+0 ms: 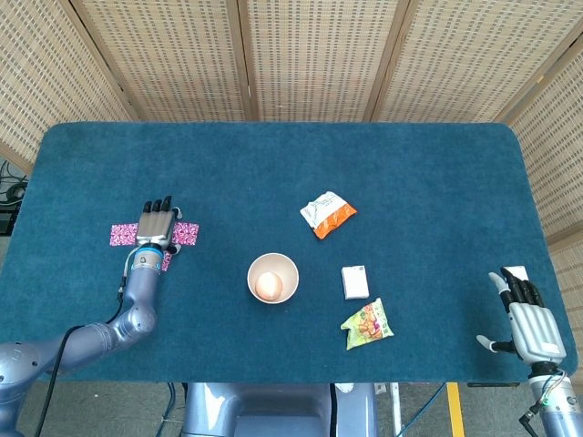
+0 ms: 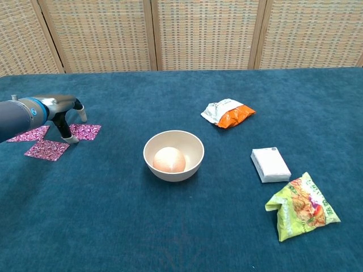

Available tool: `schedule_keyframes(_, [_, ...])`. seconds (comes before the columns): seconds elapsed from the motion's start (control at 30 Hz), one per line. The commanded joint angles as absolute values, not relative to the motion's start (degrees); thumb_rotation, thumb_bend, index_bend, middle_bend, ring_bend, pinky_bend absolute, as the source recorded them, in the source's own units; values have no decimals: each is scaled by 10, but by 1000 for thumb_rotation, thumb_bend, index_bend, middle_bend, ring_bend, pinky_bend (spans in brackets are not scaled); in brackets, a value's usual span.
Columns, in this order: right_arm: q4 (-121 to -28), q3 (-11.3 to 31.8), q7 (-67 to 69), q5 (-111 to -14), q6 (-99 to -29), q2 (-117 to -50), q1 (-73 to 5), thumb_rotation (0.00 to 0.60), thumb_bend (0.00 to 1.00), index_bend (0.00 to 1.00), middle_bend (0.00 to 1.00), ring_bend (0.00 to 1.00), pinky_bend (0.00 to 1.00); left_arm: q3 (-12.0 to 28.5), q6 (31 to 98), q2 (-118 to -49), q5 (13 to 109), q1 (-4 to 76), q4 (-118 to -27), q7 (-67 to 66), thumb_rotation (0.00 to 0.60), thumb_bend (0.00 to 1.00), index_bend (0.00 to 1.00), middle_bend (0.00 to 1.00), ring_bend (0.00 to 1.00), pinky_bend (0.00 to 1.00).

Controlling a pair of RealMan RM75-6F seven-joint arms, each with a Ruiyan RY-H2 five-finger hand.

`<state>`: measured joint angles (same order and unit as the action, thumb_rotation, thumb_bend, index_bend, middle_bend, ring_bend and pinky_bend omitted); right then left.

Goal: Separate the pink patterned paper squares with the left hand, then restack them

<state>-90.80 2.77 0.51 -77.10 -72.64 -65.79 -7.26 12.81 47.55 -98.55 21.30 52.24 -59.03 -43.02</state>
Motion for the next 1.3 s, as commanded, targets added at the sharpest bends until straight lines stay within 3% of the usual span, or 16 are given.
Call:
schedule_keyframes(0.03, [-908, 28, 5, -771, -727, -658, -72, 600, 105, 0, 0, 0, 0, 128, 475, -986, 213, 522, -590, -430, 600, 284, 275, 0, 0, 0])
schedule_keyframes(1.3, [-911, 27, 13, -776, -730, -654, -71, 600, 105, 0, 0, 0, 0, 131, 478, -989, 203, 518, -588, -438, 600, 369, 433, 0, 0, 0])
